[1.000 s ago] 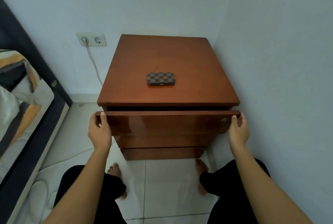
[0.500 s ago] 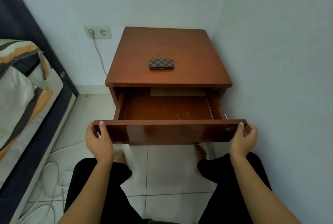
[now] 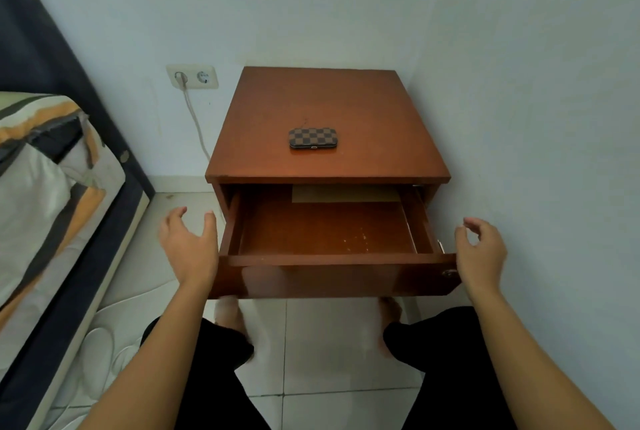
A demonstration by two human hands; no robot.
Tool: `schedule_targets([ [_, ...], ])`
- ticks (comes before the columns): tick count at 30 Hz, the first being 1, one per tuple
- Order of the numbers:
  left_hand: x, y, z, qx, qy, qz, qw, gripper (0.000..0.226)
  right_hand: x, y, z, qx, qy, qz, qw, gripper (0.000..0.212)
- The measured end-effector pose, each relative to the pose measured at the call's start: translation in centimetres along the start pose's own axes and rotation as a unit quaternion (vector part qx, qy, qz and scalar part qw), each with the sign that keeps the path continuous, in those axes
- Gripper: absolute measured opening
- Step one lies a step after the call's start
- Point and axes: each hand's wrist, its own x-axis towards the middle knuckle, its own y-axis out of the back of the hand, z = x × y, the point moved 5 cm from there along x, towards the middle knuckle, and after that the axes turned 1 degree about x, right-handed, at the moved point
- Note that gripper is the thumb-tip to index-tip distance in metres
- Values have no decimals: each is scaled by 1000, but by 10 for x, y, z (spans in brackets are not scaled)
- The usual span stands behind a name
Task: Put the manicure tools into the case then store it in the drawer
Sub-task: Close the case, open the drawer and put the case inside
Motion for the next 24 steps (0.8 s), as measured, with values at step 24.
schedule_targets([
  [24, 120, -179, 62, 360, -230, -244, 871, 72, 86, -300, -180, -251, 400, -386, 793, 72],
])
